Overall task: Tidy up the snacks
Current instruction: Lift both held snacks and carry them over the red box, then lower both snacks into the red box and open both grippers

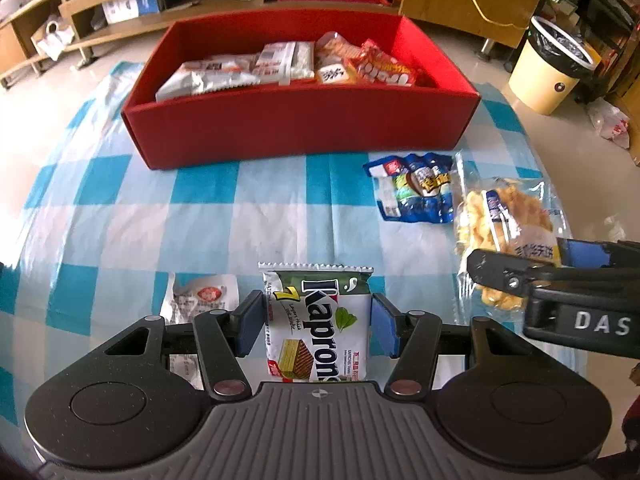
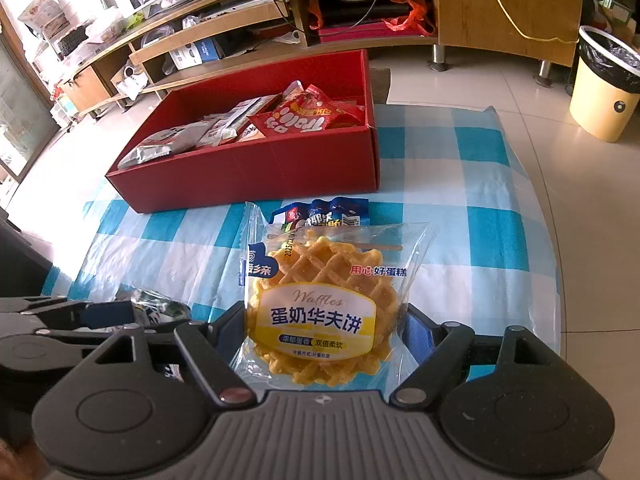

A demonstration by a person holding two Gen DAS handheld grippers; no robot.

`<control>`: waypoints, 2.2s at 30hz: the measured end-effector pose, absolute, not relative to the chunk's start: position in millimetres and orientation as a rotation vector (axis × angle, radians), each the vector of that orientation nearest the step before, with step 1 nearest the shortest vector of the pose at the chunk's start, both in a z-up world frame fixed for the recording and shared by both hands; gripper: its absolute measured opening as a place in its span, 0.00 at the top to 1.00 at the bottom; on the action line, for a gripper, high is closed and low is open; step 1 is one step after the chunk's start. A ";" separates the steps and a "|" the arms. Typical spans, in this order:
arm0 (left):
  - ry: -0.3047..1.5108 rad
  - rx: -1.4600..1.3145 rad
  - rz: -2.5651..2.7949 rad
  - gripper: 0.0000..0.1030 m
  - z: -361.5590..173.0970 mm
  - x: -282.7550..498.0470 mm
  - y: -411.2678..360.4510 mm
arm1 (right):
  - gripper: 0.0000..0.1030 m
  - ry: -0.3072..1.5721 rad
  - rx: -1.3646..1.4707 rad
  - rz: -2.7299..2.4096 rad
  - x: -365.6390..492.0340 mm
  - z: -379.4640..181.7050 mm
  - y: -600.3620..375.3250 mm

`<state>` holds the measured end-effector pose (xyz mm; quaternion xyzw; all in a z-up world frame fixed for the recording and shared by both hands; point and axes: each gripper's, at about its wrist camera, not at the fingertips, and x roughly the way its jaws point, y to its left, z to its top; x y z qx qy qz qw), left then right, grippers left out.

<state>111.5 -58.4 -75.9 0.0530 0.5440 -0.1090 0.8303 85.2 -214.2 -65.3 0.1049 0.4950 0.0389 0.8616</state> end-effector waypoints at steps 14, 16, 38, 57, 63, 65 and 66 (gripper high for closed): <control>1.128 0.072 -0.232 0.38 -63.4 113.9 -54.5 | 0.26 1.018 0.231 0.080 86.9 -58.0 -215.6; 1.116 0.072 -0.230 0.38 -60.0 115.1 -54.3 | 0.26 1.013 0.231 0.083 88.2 -56.6 -214.8; 1.034 0.045 -0.194 0.38 -35.6 138.9 -45.6 | 0.26 0.937 0.235 0.102 109.3 -34.0 -208.3; 0.964 0.032 -0.158 0.38 -15.4 175.1 -41.3 | 0.26 0.887 0.241 0.128 140.0 -19.1 -200.8; 0.947 0.017 -0.138 0.38 -11.3 200.2 -38.9 | 0.26 0.875 0.242 0.125 165.6 -17.4 -201.6; 0.938 0.016 -0.131 0.38 -10.0 209.6 -40.1 | 0.26 0.869 0.238 0.126 175.3 -16.7 -201.4; 0.936 0.016 -0.127 0.38 -9.9 215.0 -41.1 | 0.26 0.864 0.234 0.125 181.0 -16.6 -201.2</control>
